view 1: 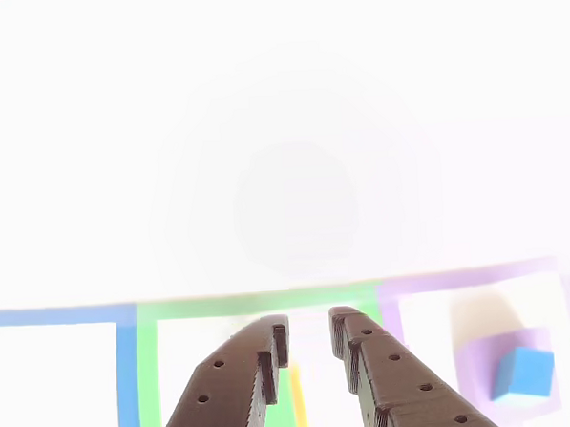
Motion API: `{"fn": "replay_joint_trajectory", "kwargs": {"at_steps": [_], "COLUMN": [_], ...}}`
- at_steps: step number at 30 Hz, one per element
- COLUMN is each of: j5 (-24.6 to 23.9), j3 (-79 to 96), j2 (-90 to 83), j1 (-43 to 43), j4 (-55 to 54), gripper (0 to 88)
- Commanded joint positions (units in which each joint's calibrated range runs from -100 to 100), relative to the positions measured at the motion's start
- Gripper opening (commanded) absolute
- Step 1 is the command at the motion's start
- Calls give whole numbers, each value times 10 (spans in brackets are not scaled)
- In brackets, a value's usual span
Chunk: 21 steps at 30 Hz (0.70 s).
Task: Tower of hanoi
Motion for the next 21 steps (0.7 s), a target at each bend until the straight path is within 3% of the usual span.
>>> {"fn": "replay_joint_trajectory", "kwargs": {"at_steps": [1,4,12,21], "j5": [8,8,8,8], "j3": [-183,-312,-551,-619], "j2": [-45,-32,13,18], "j1": [8,7,8,31], "j4": [252,392,619,686], "gripper": [0,0,0,0]}}
